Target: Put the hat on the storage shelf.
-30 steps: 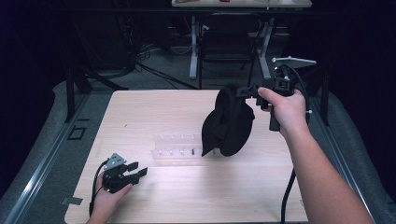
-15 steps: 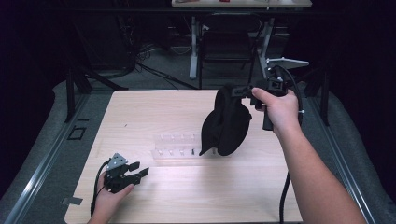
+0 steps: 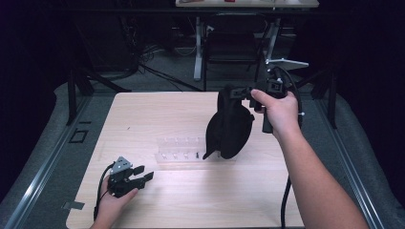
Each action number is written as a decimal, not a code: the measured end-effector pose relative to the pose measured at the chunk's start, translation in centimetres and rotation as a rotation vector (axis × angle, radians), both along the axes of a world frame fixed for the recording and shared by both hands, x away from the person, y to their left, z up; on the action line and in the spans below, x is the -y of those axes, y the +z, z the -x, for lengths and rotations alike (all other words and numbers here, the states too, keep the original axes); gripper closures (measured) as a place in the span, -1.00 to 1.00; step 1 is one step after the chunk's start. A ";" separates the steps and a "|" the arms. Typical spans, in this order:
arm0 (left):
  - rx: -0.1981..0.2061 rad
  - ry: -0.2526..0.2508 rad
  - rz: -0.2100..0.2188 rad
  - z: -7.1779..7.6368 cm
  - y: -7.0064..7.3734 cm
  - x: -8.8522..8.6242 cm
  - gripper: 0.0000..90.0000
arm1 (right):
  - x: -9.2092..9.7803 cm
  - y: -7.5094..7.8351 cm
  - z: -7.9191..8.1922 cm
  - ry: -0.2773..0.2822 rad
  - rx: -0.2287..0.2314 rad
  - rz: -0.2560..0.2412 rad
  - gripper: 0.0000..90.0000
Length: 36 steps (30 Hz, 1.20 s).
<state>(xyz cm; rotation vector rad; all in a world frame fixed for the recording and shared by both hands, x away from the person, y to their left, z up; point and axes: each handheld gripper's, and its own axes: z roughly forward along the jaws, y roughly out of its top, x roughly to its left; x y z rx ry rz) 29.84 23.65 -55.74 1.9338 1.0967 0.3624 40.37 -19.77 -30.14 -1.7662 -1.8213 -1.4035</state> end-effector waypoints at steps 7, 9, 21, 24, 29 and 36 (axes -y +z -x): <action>0.063 -0.066 0.060 0.4 2.4 2.4 0.14 | -0.7 0.0 0.1 0.013 0.004 -0.006 0.96; 0.079 -0.115 0.062 0.5 3.1 3.7 0.21 | -0.8 -0.1 0.1 0.014 0.005 -0.009 0.96; 0.116 -0.287 0.049 -0.9 5.3 11.7 0.35 | -1.5 -0.3 -0.2 0.036 0.010 -0.026 0.96; 0.115 -0.296 0.054 -1.2 5.5 12.3 0.44 | -1.6 -0.3 -0.1 0.035 0.009 -0.032 0.96; 0.122 -0.301 0.055 -1.7 6.0 13.8 0.49 | -1.7 -0.4 -0.1 0.037 0.014 -0.031 0.96; 0.105 -0.311 0.039 -2.1 6.2 15.0 0.62 | -1.6 -0.4 -0.1 0.035 0.015 -0.032 0.96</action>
